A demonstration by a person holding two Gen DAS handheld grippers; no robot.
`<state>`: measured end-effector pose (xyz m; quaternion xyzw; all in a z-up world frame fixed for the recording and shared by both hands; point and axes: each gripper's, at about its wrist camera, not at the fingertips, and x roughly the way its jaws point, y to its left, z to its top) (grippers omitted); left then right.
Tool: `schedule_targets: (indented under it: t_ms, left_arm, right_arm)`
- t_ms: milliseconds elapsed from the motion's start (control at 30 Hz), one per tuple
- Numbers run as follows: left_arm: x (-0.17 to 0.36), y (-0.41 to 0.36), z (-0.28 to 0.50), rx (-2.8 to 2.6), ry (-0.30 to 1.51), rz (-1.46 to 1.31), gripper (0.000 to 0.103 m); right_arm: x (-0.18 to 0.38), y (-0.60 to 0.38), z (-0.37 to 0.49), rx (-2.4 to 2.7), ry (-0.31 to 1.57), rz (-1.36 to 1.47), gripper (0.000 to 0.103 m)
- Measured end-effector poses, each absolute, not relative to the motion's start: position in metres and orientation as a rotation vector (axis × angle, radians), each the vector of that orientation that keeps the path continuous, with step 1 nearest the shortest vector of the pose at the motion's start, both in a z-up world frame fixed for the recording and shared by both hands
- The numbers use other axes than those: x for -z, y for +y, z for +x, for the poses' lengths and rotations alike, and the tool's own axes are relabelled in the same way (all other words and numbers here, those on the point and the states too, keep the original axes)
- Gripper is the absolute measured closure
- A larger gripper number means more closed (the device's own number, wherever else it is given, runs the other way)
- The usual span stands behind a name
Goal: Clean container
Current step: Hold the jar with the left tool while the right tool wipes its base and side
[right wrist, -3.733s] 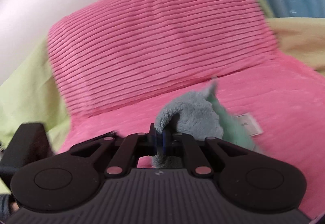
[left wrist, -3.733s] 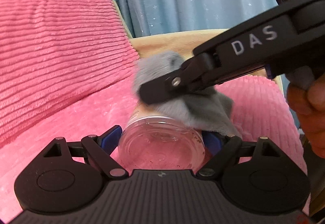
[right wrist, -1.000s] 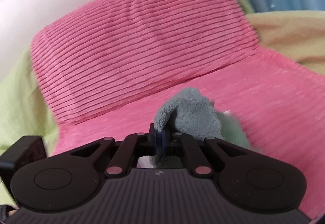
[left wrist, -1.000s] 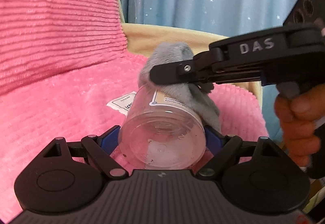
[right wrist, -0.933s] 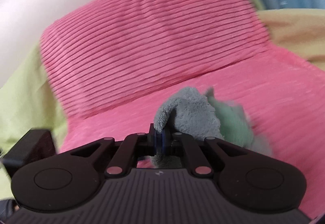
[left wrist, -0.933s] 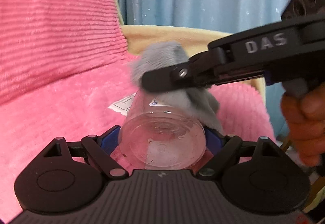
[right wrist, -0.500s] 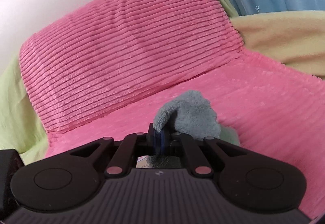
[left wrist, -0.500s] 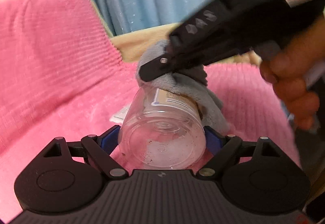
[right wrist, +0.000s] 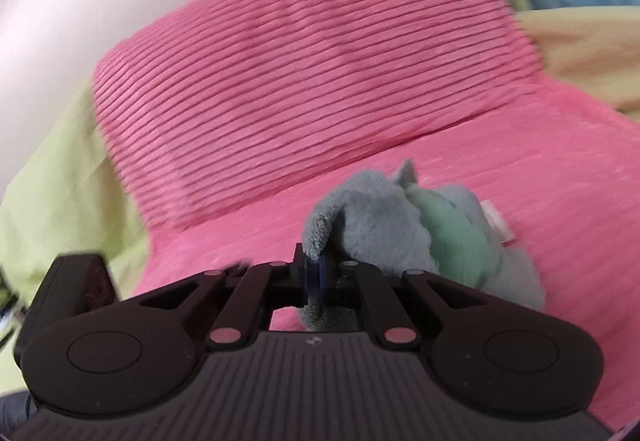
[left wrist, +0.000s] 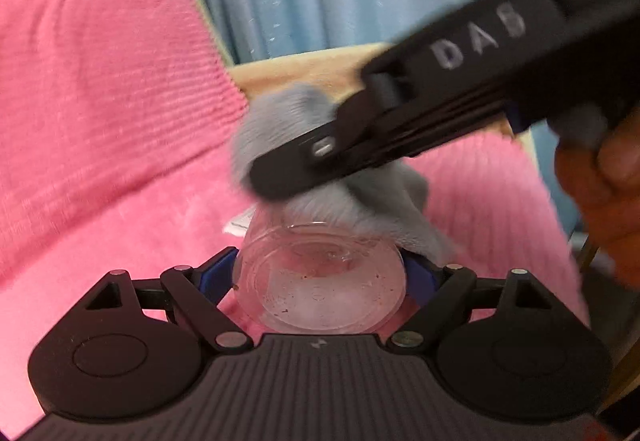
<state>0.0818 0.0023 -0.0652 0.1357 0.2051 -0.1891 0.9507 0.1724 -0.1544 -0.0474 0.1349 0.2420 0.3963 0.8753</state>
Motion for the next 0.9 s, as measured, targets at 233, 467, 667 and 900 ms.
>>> schedule_targets:
  t_ms: [233, 467, 667, 900]
  left_arm:
    - [0.068, -0.01, 0.076, 0.379, 0.391, 0.377, 0.018]
    - [0.066, 0.016, 0.088, 0.429, 0.453, 0.131, 0.016]
    - [0.067, 0.025, 0.097, 0.444, 0.493, 0.025, 0.017]
    - [0.068, -0.004, 0.085, 0.371, 0.419, 0.354, 0.018]
  right_arm:
    - [0.048, -0.164, 0.182, -0.815, 0.513, 0.322, 0.1]
    - [0.05, -0.166, 0.184, -0.809, 0.506, 0.316, 0.1]
    - [0.049, -0.165, 0.183, -0.835, 0.512, 0.306, 0.1]
    - [0.047, -0.162, 0.18, -0.899, 0.524, 0.283, 0.1]
